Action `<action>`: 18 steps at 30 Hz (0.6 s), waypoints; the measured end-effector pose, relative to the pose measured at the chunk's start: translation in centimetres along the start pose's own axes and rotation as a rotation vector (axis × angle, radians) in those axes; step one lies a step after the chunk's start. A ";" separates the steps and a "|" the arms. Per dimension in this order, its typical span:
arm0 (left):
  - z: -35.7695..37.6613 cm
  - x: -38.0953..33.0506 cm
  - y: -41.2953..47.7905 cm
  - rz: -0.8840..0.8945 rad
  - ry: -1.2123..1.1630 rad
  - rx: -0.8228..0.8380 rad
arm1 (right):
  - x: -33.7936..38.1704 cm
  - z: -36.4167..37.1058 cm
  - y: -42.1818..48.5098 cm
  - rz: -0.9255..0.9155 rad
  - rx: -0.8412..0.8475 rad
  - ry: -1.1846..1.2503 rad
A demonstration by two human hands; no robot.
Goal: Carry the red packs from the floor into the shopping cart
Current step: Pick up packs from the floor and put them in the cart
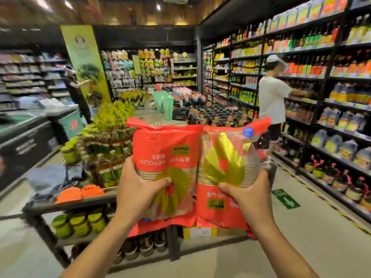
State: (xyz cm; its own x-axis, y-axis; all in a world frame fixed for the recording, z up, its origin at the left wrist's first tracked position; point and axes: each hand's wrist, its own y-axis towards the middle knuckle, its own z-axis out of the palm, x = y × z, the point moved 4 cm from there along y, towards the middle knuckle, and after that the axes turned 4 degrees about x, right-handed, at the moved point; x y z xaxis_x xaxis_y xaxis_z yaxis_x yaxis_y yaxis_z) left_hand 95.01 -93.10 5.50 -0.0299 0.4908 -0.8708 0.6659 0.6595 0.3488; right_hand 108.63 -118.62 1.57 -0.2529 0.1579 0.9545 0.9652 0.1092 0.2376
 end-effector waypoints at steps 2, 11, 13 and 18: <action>-3.1 0.9 -0.8 -0.035 0.045 -0.075 | 0.7 2.7 -0.5 -0.013 0.072 0.028; -17.9 5.2 -4.1 -0.158 0.141 -0.415 | 5.9 16.9 -4.4 -0.107 0.401 0.090; -21.5 6.3 -4.7 -0.175 0.169 -0.483 | 7.3 20.4 -5.8 -0.126 0.469 0.114; -30.2 8.4 -5.4 -0.183 0.216 -0.603 | 10.7 29.2 -9.5 -0.188 0.607 0.149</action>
State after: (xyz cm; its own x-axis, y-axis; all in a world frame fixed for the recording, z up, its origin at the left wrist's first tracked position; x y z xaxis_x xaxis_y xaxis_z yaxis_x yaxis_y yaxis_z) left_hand 68.70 -75.38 6.80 -0.2934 0.4024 -0.8672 0.1037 0.9151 0.3896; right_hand 94.83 -89.29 4.29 -0.3594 -0.0506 0.9318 0.6854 0.6633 0.3004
